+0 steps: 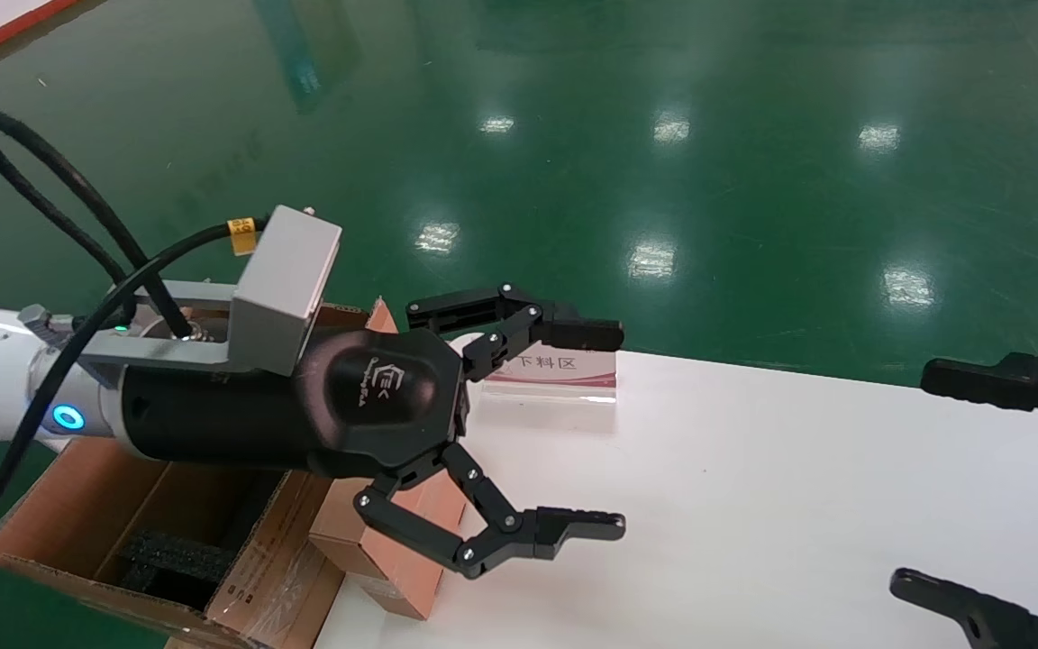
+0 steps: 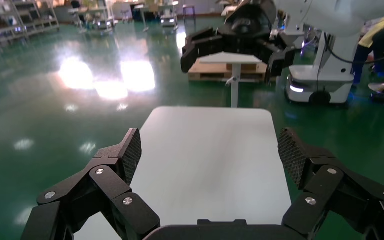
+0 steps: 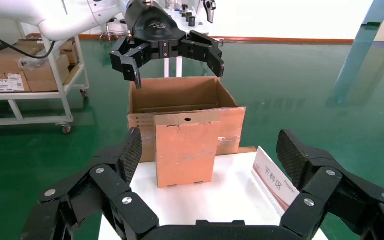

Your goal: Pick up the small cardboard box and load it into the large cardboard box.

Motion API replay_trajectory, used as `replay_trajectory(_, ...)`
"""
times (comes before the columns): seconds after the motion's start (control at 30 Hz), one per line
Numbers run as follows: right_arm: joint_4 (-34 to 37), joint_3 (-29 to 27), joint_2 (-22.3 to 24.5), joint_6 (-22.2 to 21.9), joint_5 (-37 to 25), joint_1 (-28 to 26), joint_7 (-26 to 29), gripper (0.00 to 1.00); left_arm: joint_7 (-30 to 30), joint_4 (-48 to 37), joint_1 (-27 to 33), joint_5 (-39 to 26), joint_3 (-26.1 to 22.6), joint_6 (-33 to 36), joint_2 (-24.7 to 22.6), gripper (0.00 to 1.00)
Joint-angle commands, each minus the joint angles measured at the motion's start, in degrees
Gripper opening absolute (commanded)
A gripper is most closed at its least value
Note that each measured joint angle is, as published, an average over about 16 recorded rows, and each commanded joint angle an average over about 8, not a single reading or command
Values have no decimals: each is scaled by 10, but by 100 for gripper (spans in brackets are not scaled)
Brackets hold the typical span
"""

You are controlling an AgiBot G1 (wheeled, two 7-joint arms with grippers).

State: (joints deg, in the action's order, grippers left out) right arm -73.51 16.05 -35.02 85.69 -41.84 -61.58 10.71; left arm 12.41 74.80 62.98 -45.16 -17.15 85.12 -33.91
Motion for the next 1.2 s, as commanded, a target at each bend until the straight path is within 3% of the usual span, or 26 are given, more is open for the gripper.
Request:
replay_trajectory(0.03, 0, 0, 0, 0, 0, 0, 0, 100, 3, 5, 1, -7, -1, -3, 4, 100)
replay_trajectory(0.3, 0, 0, 0, 0, 0, 0, 0, 100, 79, 19, 84, -143, -63, 9, 9, 100)
replay_trajectory(0.6, 0, 1, 0, 0, 1, 0, 0, 100, 224, 19, 239, -344, -199, 53, -30, 100)
replay_trajectory(1.2, 0, 2, 1, 0, 1, -1, -1, 100, 423, 25, 441, -396, -437, 52, -30, 100)
